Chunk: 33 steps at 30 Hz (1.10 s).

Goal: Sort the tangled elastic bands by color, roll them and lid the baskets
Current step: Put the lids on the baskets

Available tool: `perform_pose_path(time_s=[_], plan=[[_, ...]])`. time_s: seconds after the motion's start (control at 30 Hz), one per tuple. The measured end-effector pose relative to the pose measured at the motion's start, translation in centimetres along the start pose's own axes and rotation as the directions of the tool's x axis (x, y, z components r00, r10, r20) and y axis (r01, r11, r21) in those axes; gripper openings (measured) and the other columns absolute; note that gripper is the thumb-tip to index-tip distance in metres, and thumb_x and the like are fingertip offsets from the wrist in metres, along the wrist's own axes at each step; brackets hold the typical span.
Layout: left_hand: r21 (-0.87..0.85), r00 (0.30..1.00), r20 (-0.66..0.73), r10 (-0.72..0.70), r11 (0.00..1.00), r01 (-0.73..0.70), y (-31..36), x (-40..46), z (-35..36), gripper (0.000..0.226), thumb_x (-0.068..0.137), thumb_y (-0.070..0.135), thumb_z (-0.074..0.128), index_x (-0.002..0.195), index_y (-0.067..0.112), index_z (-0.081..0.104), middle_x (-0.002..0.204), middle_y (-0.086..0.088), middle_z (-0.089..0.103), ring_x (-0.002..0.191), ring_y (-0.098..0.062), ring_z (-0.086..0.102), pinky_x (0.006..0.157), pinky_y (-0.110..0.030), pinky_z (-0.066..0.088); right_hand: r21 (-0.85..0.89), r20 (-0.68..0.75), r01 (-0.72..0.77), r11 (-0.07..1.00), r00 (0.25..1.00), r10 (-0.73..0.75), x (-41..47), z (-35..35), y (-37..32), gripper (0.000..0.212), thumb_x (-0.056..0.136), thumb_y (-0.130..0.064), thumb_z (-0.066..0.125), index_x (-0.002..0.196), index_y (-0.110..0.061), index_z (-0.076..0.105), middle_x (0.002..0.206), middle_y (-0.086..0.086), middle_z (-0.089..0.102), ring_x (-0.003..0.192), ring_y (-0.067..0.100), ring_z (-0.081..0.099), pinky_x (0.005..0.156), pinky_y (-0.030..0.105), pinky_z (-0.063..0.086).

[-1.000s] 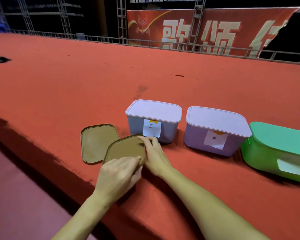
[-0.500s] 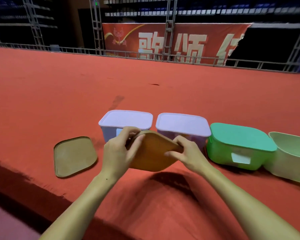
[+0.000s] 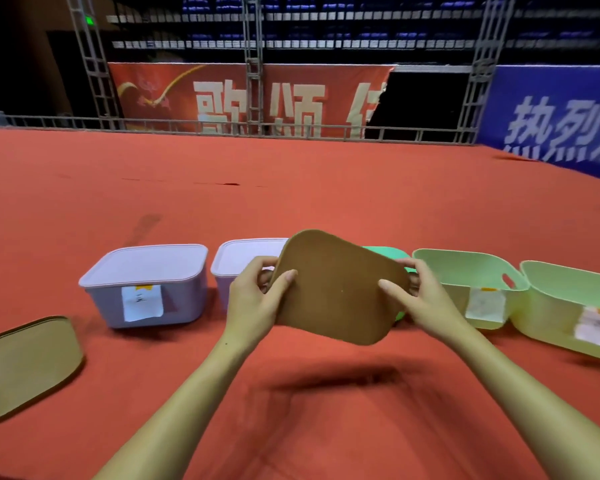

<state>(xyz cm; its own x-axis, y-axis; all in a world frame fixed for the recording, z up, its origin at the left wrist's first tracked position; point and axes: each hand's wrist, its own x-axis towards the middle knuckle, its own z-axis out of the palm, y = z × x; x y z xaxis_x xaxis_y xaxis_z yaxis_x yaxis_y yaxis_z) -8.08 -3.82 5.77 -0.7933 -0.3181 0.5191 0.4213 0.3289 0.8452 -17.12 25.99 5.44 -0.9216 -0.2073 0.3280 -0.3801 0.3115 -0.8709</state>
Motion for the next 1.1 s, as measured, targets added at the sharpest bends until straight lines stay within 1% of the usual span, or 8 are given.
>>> perform_pose_path(time_s=[0.1, 0.2, 0.3, 0.37, 0.47, 0.6, 0.8, 1.1], plan=[[-0.043, 1.000, -0.005, -0.004, 0.999, 0.004, 0.4, 0.5, 4.2, 0.012, 0.097, 0.020, 0.079, 0.106, 0.020, 0.072, 0.091, 0.002, 0.081, 0.090, -0.018, 0.078, 0.076, -0.036, 0.058, 0.040, -0.032, -0.096, 0.995, 0.995, 0.098, -0.9, -3.0, 2.0, 0.075, 0.095, -0.026, 0.078, 0.156, -0.026, 0.033, 0.122, 0.000, 0.073, 0.100, 0.019, 0.077, 0.092, 0.047, 0.062], [-0.032, 1.000, 0.011, -0.017, 0.999, 0.017, 0.5, 1.2, 8.2, 0.015, 0.098, 0.023, 0.079, 0.110, 0.019, 0.072, 0.089, 0.002, 0.080, 0.087, -0.018, 0.077, 0.074, -0.034, 0.057, 0.116, -0.137, -0.138, 0.984, 0.979, 0.153, -1.5, -5.5, 3.4, 0.086, 0.096, -0.019, 0.077, 0.160, -0.025, 0.021, 0.123, 0.002, 0.073, 0.097, 0.014, 0.078, 0.086, 0.041, 0.063], [0.059, 0.998, 0.057, -0.021, 0.998, 0.018, 0.4, 2.0, 12.0, 0.037, 0.095, 0.037, 0.078, 0.127, 0.025, 0.065, 0.110, 0.023, 0.074, 0.093, -0.009, 0.075, 0.084, -0.036, 0.058, 0.148, -0.312, -0.168, 0.975, 0.927, 0.208, -1.1, -8.1, 4.7, 0.074, 0.090, -0.023, 0.084, 0.141, -0.027, 0.032, 0.117, 0.012, 0.069, 0.088, 0.018, 0.077, 0.073, 0.038, 0.062], [0.156, 0.993, 0.112, 0.021, 0.987, -0.038, 0.5, 2.4, 14.7, 0.050, 0.091, 0.049, 0.073, 0.137, 0.034, 0.060, 0.117, 0.039, 0.063, 0.098, -0.006, 0.072, 0.089, -0.038, 0.059, 0.078, -0.430, -0.203, 0.976, 0.876, 0.217, -0.5, -9.9, 5.5, 0.071, 0.078, -0.043, 0.090, 0.128, -0.031, 0.040, 0.117, 0.013, 0.068, 0.097, 0.027, 0.075, 0.083, 0.044, 0.060], [0.187, 0.990, 0.127, 0.061, 0.979, -0.084, 1.0, 3.0, 19.0, 0.053, 0.092, 0.052, 0.067, 0.142, 0.036, 0.060, 0.113, 0.026, 0.070, 0.097, -0.012, 0.072, 0.088, -0.044, 0.059, -0.071, -0.515, -0.247, 0.966, 0.839, 0.176, 0.5, -12.6, 6.1, 0.049, 0.088, -0.035, 0.084, 0.125, -0.014, 0.060, 0.123, 0.008, 0.067, 0.117, 0.030, 0.065, 0.094, 0.037, 0.049], [0.312, 0.995, 0.083, 0.048, 0.947, -0.071, 1.7, 4.2, 23.9, 0.049, 0.096, 0.055, 0.061, 0.142, 0.040, 0.059, 0.108, 0.007, 0.077, 0.103, -0.027, 0.071, 0.086, -0.047, 0.057, -0.184, -0.533, -0.268, 0.946, 0.836, 0.133, 1.6, -15.6, 6.7, 0.035, 0.097, -0.024, 0.073, 0.128, -0.011, 0.063, 0.133, 0.008, 0.067, 0.128, 0.028, 0.060, 0.100, 0.033, 0.042], [0.506, 0.987, 0.155, 0.032, 0.856, -0.107, 1.5, 6.3, 28.9, 0.045, 0.099, 0.058, 0.050, 0.140, 0.046, 0.060, 0.099, 0.003, 0.078, 0.101, -0.037, 0.069, 0.078, -0.044, 0.056, -0.344, -0.495, -0.308, 0.887, 0.862, 0.108, 4.8, -19.9, 8.4, 0.042, 0.098, -0.025, 0.064, 0.138, -0.014, 0.058, 0.143, 0.012, 0.060, 0.134, 0.030, 0.054, 0.109, 0.039, 0.041], [0.504, 0.952, 0.287, -0.108, 0.862, -0.054, -1.4, 9.5, 33.1, 0.039, 0.093, 0.054, 0.044, 0.113, 0.027, 0.064, 0.100, -0.002, 0.076, 0.100, -0.038, 0.066, 0.082, -0.050, 0.058, -0.463, -0.335, -0.338, 0.819, 0.922, 0.191, 10.0, -22.2, 11.9, 0.052, 0.101, -0.020, 0.059, 0.151, -0.007, 0.053, 0.153, 0.018, 0.055, 0.144, 0.035, 0.047, 0.118, 0.044, 0.040]])
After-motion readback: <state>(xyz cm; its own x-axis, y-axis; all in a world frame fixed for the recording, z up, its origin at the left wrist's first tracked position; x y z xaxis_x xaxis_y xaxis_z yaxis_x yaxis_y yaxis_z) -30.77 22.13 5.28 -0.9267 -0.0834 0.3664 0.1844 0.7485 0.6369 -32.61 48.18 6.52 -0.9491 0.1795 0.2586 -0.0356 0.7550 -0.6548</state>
